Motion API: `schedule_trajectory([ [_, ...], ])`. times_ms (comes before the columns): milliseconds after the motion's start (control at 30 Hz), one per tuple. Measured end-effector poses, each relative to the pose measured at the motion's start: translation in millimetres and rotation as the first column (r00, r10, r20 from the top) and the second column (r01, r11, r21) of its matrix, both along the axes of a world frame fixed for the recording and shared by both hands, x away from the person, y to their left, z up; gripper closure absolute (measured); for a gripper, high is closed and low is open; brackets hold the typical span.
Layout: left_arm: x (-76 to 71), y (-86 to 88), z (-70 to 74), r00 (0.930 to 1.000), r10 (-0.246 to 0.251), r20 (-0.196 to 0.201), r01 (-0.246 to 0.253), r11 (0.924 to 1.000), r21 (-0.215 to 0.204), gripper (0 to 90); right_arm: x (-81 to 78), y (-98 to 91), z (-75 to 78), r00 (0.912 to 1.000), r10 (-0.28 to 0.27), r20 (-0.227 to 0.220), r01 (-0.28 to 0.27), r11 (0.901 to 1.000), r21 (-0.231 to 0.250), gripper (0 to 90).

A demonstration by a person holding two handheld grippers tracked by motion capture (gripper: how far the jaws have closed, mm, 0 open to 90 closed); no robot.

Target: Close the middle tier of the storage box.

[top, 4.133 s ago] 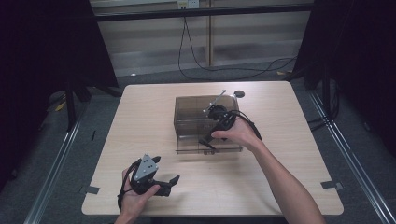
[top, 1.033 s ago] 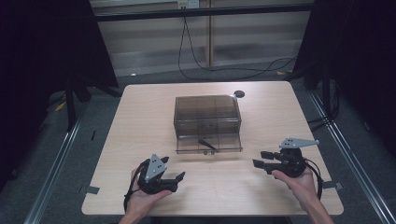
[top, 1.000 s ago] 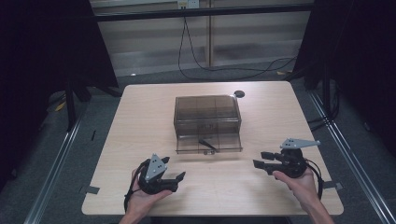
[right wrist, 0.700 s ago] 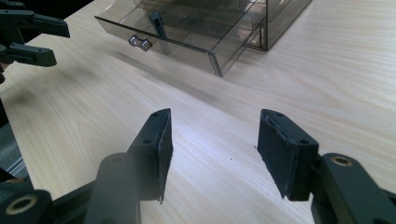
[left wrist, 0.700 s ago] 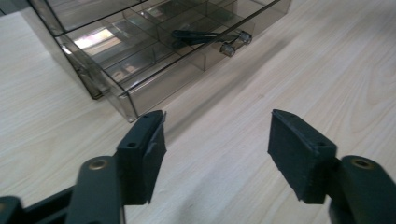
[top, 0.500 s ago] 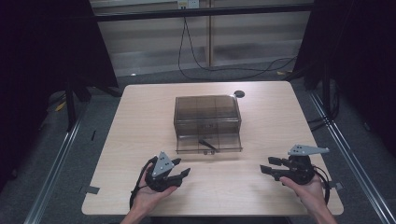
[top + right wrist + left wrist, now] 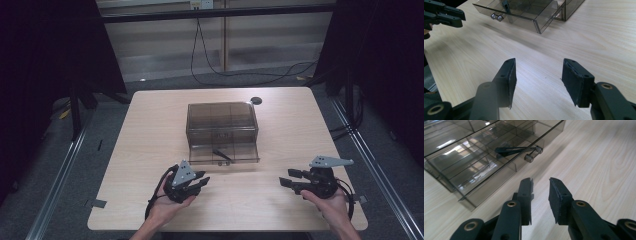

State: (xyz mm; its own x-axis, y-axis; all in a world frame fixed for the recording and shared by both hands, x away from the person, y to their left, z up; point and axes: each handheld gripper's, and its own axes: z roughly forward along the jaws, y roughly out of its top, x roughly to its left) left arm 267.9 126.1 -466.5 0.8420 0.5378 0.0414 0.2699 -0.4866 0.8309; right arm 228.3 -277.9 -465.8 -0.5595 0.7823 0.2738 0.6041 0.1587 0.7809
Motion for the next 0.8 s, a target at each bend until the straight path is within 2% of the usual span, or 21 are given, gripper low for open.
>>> schedule_trajectory([
  [100,3.9,-6.3,1.6,0.9999,-0.014,-0.007,0.014,0.9999,-0.006,78.8,-0.3,0.0,1.0,1.0,-0.005,0.001,0.005,0.9999,0.013,45.7],
  [233,7.2,-17.0,1.1,0.999,-0.044,-0.009,0.044,0.999,0.005,82.8,-0.7,-1.0,1.7,1.0,-0.002,0.007,0.002,0.9999,0.013,45.7],
  [300,8.2,-21.6,0.4,0.9984,-0.054,-0.019,0.054,0.9986,-0.003,85.4,-0.6,-1.5,1.2,1.0,-0.002,0.005,0.002,0.9999,0.013,45.5],
  [367,8.7,-25.8,-0.6,0.9977,-0.065,-0.019,0.065,0.9979,0.009,88.7,-0.8,-1.7,0.8,1.0,0.0,0.005,0.0,0.9999,0.012,45.5],
  [400,9.1,-28.0,-1.5,0.9973,-0.067,-0.029,0.067,0.9977,-0.009,88.7,-0.8,-1.7,0.8,1.0,0.0,0.005,0.0,0.9999,0.012,45.5],
  [467,11.2,-30.4,-2.0,0.9963,-0.077,-0.037,0.077,0.997,-0.002,89.7,-0.6,-1.6,0.4,1.0,0.001,0.0,-0.001,0.9999,0.013,45.4],
  [700,21.8,-40.8,-8.4,0.9953,-0.066,-0.07,0.067,0.9977,0.01,90.0,0.0,0.4,-1.6,0.9999,0.007,-0.009,-0.007,0.9999,0.011,45.2],
  [800,24.3,-43.1,-10.0,0.9956,-0.063,-0.069,0.065,0.9978,0.014,90.0,0.0,0.6,-2.2,0.9999,0.007,-0.01,-0.007,0.9999,0.01,45.0],
])
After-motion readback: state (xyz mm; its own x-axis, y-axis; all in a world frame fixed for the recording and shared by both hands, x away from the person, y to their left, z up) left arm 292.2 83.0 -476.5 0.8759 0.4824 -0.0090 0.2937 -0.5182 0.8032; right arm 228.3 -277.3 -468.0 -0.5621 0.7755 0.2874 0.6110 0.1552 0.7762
